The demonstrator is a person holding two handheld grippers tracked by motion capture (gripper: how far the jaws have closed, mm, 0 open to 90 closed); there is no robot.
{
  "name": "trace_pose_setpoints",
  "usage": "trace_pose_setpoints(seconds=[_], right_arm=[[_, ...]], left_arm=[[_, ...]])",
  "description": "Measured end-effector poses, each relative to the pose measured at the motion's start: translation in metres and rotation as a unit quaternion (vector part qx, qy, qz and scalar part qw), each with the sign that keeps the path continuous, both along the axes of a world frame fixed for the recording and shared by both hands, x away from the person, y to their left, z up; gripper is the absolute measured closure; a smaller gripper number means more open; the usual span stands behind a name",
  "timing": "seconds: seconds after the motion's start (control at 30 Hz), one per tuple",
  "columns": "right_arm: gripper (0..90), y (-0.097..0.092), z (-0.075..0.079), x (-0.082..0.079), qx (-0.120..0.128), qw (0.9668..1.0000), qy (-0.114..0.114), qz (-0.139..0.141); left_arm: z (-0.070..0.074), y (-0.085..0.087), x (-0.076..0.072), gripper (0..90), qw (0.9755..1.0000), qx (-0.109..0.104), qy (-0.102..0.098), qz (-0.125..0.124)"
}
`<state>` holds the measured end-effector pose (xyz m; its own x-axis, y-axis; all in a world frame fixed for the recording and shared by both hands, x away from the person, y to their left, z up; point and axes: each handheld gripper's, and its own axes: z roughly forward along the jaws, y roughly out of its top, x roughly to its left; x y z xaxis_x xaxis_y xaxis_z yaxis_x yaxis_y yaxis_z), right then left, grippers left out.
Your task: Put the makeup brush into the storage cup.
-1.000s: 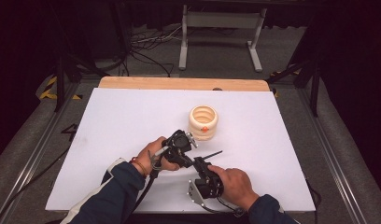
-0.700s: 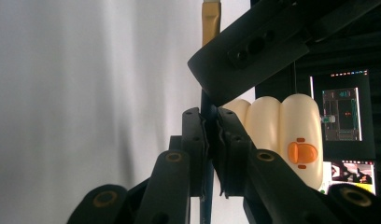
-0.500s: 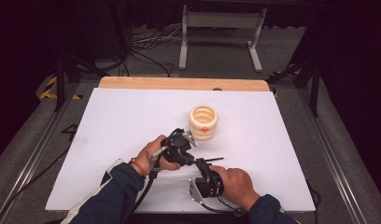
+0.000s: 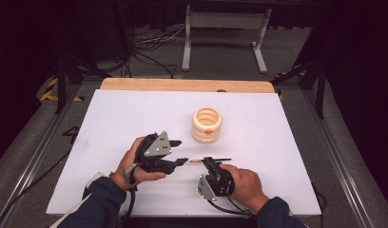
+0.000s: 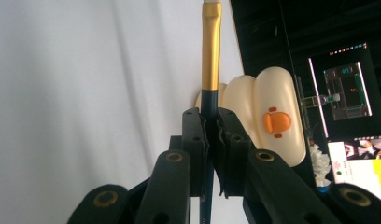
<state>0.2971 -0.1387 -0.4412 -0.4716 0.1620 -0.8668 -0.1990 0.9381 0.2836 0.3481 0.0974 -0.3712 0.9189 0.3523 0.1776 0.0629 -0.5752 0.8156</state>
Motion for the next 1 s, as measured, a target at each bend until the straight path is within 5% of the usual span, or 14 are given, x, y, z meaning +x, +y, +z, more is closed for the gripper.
trace_pose_setpoints(seconds=[0.07, 0.3, 0.43, 0.83, 1.0], right_arm=[[83.9, -0.003, 0.005, 0.001, 0.025, 0.9997, 0.004, -0.004], [83.9, -0.014, 0.02, 0.004, 0.081, 0.9963, 0.027, -0.008], [83.9, -0.018, 0.028, 0.005, 0.111, 0.9931, 0.035, -0.008], [83.9, -0.032, 0.045, 0.013, 0.209, 0.9746, 0.08, -0.008], [83.9, -0.037, 0.05, 0.016, 0.242, 0.9657, 0.094, -0.007]], left_arm=[[-0.004, 0.009, -0.004, 27.9, 0.9997, -0.004, -0.017, 0.018], [-0.009, 0.036, -0.018, 18.9, 0.996, -0.033, -0.066, 0.05], [-0.016, 0.05, -0.022, 14.9, 0.9948, -0.045, -0.067, 0.063], [-0.037, 0.087, -0.033, 8.7, 0.9917, -0.068, -0.051, 0.097], [-0.045, 0.101, -0.037, 6.2, 0.9916, -0.061, -0.04, 0.107]])
